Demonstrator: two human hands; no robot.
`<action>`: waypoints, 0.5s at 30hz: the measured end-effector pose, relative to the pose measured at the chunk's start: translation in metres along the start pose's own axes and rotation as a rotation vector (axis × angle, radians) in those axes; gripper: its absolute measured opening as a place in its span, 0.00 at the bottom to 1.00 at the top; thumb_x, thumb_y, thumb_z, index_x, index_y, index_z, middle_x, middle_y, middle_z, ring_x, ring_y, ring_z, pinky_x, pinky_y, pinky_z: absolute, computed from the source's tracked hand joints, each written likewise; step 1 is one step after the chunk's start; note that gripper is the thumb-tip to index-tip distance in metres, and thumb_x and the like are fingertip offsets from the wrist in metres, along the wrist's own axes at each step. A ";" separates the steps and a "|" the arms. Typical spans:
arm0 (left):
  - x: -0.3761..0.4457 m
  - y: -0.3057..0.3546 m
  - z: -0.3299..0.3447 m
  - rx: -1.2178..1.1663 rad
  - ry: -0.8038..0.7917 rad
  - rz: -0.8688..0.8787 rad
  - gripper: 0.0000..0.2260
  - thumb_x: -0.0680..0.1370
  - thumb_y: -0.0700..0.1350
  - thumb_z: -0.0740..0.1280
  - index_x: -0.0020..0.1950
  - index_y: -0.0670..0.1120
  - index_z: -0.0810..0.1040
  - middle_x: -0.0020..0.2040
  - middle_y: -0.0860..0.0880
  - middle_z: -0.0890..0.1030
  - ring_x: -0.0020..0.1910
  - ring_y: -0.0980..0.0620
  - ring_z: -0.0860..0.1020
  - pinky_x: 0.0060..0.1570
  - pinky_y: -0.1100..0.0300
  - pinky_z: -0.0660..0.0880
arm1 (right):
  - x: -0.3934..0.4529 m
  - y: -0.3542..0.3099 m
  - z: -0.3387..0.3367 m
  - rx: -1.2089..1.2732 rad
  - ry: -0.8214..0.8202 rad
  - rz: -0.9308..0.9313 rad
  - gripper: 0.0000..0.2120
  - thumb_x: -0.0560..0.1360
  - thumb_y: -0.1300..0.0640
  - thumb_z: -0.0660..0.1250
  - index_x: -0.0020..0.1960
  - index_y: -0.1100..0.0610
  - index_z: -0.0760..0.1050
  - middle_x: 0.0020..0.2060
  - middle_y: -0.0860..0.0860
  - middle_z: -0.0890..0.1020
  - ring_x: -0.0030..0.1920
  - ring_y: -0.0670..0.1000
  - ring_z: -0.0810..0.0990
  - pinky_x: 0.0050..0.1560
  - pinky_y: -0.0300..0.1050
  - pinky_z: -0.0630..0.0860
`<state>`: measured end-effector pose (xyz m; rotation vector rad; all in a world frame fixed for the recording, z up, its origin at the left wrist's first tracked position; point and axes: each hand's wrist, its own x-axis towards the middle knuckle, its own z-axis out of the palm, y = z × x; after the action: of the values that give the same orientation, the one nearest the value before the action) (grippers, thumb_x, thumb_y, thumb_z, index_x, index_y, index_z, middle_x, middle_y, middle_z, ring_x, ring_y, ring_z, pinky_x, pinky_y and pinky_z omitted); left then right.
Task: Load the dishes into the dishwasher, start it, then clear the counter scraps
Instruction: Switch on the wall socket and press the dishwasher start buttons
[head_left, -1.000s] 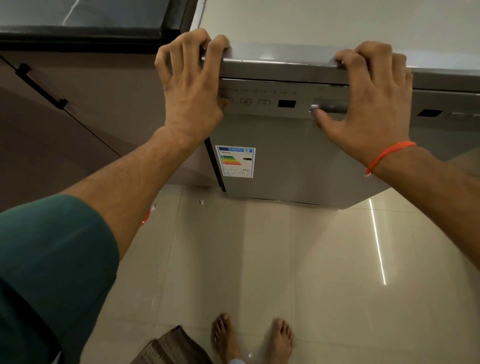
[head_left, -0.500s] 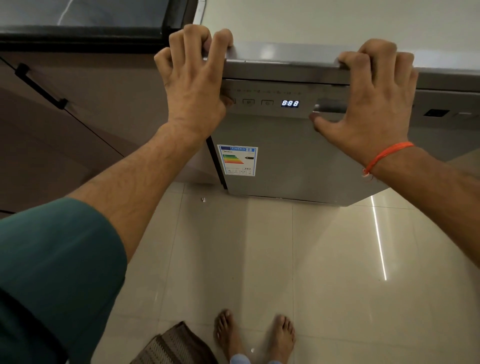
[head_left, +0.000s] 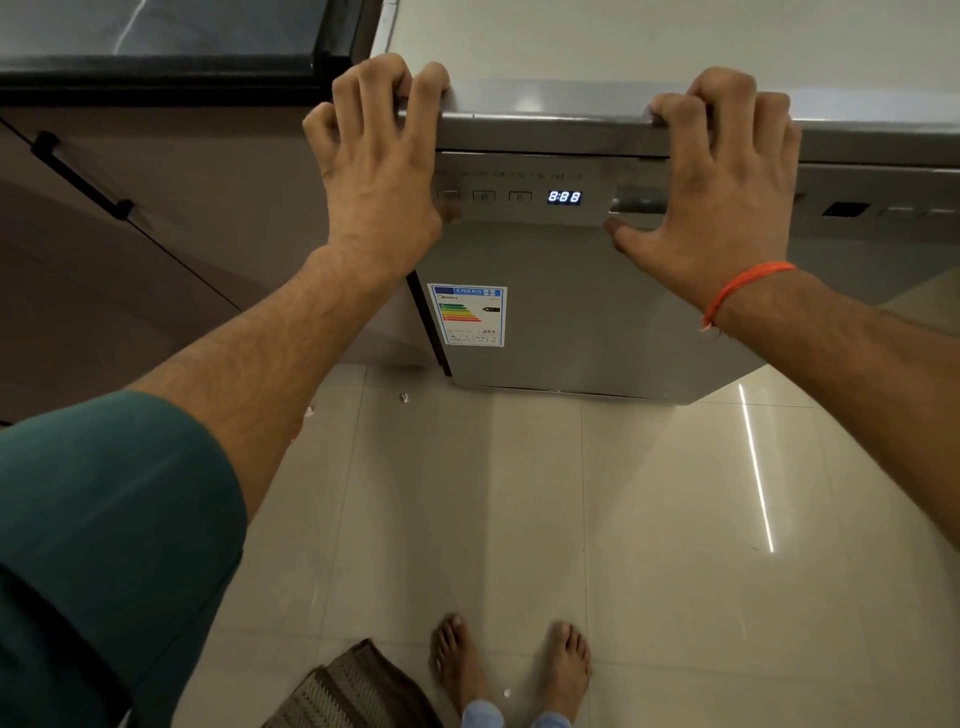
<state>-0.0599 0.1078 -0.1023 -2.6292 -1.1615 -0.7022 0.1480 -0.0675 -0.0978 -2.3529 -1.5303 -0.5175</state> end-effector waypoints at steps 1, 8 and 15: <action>-0.001 0.001 0.000 0.000 -0.006 -0.001 0.38 0.68 0.58 0.76 0.73 0.53 0.63 0.70 0.43 0.67 0.71 0.43 0.65 0.67 0.48 0.62 | 0.000 0.000 0.000 -0.002 0.002 0.001 0.37 0.67 0.39 0.73 0.69 0.54 0.64 0.67 0.59 0.69 0.65 0.62 0.69 0.68 0.56 0.67; -0.006 0.004 -0.003 0.029 -0.048 -0.006 0.42 0.66 0.57 0.79 0.74 0.54 0.60 0.71 0.43 0.65 0.72 0.43 0.64 0.67 0.47 0.61 | -0.002 -0.001 -0.002 -0.016 -0.001 -0.004 0.39 0.65 0.42 0.76 0.69 0.54 0.64 0.67 0.59 0.68 0.65 0.62 0.69 0.69 0.57 0.68; -0.011 0.008 -0.005 0.012 -0.059 -0.023 0.45 0.66 0.60 0.78 0.75 0.53 0.59 0.73 0.42 0.64 0.74 0.42 0.62 0.69 0.46 0.60 | -0.003 -0.003 -0.003 -0.020 -0.003 0.001 0.40 0.64 0.44 0.77 0.69 0.54 0.64 0.68 0.59 0.68 0.65 0.62 0.69 0.70 0.56 0.67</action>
<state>-0.0623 0.0940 -0.1027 -2.6482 -1.2092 -0.6235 0.1439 -0.0706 -0.0963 -2.3709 -1.5316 -0.5318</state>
